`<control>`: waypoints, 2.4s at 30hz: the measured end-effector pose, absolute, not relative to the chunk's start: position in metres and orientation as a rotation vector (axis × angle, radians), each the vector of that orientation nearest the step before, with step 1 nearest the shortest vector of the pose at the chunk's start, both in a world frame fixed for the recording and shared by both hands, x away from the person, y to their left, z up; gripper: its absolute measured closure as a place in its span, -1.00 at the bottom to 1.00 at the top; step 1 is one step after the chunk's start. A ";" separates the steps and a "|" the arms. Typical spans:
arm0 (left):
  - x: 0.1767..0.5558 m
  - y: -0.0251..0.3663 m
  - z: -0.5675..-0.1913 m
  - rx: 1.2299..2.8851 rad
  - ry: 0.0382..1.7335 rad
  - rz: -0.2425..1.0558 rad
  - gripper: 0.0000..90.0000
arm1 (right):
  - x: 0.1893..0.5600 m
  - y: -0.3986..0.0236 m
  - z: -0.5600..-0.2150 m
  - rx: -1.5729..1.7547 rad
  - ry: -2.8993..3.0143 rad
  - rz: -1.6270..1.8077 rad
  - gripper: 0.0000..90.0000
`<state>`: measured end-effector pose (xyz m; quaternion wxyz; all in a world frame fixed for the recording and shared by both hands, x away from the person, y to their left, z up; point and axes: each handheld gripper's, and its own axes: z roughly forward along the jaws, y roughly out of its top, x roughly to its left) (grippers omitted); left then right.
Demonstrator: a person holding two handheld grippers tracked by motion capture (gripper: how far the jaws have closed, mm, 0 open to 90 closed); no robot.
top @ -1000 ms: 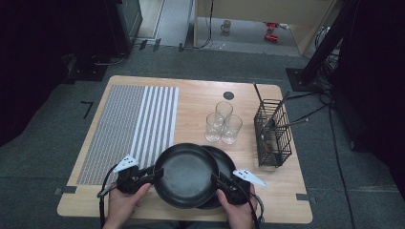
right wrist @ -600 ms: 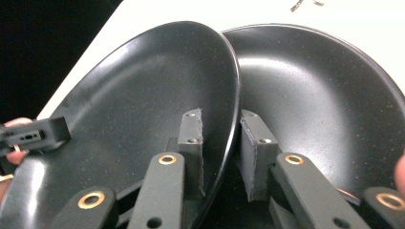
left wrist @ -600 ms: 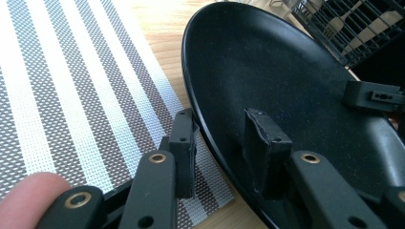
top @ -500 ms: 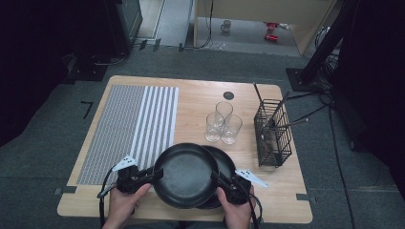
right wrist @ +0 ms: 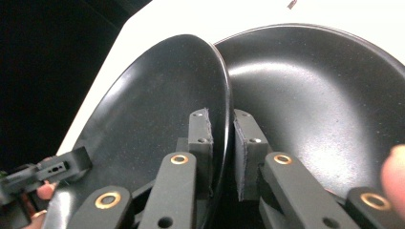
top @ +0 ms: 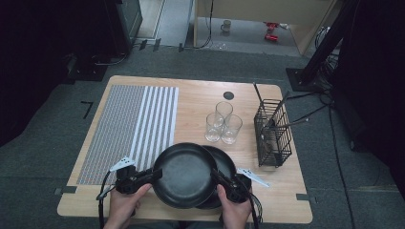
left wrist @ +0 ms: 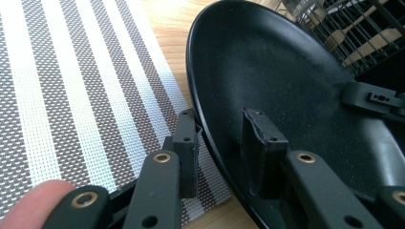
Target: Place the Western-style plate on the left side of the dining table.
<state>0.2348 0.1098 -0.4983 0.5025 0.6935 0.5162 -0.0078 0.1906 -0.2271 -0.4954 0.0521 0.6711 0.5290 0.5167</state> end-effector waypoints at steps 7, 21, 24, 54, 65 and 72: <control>0.234 0.114 -0.496 1.631 1.239 -0.034 0.64 | 0.191 -0.226 -0.494 2.033 1.570 1.615 0.84; 0.231 0.119 -0.487 1.593 1.241 -0.029 0.73 | 0.193 -0.227 -0.489 2.062 1.553 1.674 0.86; 0.231 0.120 -0.485 1.585 1.242 -0.022 0.73 | 0.194 -0.225 -0.486 2.058 1.552 1.676 0.86; 0.246 0.179 -0.456 1.484 1.264 0.143 0.76 | 0.241 -0.170 -0.469 2.047 1.671 1.772 0.85; 0.253 0.197 -0.453 1.460 1.278 0.177 0.76 | 0.258 -0.149 -0.463 2.025 1.715 1.773 0.84; 0.256 0.205 -0.452 1.442 1.290 0.189 0.75 | 0.266 -0.140 -0.457 1.999 1.749 1.757 0.84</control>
